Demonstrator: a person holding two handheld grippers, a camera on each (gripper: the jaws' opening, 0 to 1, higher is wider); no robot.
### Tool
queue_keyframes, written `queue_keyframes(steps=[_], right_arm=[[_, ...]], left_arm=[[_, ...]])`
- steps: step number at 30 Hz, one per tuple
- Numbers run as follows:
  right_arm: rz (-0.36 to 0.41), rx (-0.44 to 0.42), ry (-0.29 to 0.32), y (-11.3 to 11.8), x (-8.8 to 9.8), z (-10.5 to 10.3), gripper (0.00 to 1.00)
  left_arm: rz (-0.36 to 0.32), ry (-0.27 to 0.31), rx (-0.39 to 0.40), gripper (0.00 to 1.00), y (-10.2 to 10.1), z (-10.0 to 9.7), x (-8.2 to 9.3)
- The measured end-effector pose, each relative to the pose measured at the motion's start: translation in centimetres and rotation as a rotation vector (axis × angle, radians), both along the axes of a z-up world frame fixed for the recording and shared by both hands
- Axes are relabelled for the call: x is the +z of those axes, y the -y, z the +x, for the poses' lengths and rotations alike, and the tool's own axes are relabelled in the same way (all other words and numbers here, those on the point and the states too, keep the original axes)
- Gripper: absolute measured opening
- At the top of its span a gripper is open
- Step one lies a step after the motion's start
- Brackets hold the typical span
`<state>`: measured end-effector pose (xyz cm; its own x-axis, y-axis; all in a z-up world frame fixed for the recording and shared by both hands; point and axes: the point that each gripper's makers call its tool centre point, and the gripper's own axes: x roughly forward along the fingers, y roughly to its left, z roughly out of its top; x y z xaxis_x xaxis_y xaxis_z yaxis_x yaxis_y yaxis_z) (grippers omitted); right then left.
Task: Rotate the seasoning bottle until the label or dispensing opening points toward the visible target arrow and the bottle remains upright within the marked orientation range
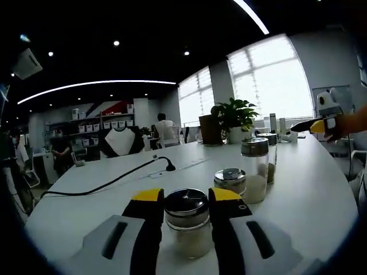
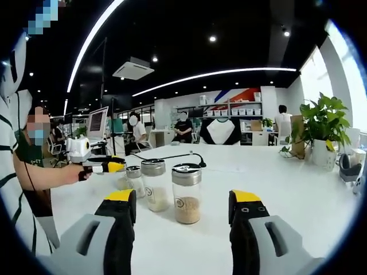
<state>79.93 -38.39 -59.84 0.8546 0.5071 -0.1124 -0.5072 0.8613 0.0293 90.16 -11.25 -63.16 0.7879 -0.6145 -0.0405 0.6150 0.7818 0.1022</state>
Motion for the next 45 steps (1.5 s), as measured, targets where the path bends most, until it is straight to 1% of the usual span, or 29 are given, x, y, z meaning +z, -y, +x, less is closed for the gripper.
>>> queue_keyframes(steps=[9,18,20,22,25,27,29,32,37,40,42,43,44,45], right_arm=[[-0.003,0.004,-0.006,-0.3,-0.3,0.0,0.65],[-0.019,0.022,-0.009,-1.0,-0.3,0.0,0.65],[-0.017,0.023,-0.004,-1.0,-0.2,0.0,0.65],[-0.018,0.025,-0.009,-1.1,-0.4,-0.1,0.65],[-0.025,0.027,-0.015,-1.0,-0.5,-0.1,0.65],[-0.026,0.027,-0.012,-0.9,-0.3,-0.1,0.65],[-0.024,0.025,-0.004,-0.9,0.0,-0.1,0.65],[-0.020,0.023,-0.001,-0.9,0.1,-0.2,0.65],[-0.027,0.030,-0.005,-1.0,-0.1,-0.2,0.65],[-0.030,0.030,-0.005,-0.9,-0.1,-0.2,0.65],[-0.027,0.029,-0.006,-0.9,-0.2,-0.2,0.65],[-0.027,0.029,-0.006,-0.9,-0.2,-0.2,0.65],[-0.026,0.029,-0.007,-0.9,-0.2,-0.2,0.65],[-0.025,0.029,-0.009,-0.9,-0.3,-0.2,0.65]], left_arm=[[-0.029,-0.012,-0.063,0.32,-0.1,0.1,-0.1],[-0.036,-0.019,-0.161,0.32,0.1,0.0,-0.2],[-0.045,-0.028,-0.195,0.32,0.4,-0.3,-0.1],[-0.037,-0.023,-0.213,0.32,0.5,-0.3,-0.1],[-0.028,-0.028,-0.268,0.32,0.9,-0.6,-0.1],[-0.034,-0.033,-0.310,0.32,1.1,-0.8,-0.1],[-0.042,-0.039,-0.317,0.32,1.1,-0.7,-0.1],[-0.044,-0.045,-0.354,0.32,1.1,-0.7,-0.2],[-0.049,-0.061,-0.451,0.32,0.8,-0.6,-0.5],[-0.050,-0.071,-0.457,0.33,0.8,-0.4,-0.7],[-0.048,-0.068,-0.462,0.33,0.7,-0.5,-0.9],[-0.027,-0.064,-0.467,0.33,0.7,-0.6,-1.2],[0.030,-0.070,-0.445,0.34,0.4,-0.6,-2.0],[0.028,-0.056,-0.432,0.38,0.4,-0.6,-1.8]])
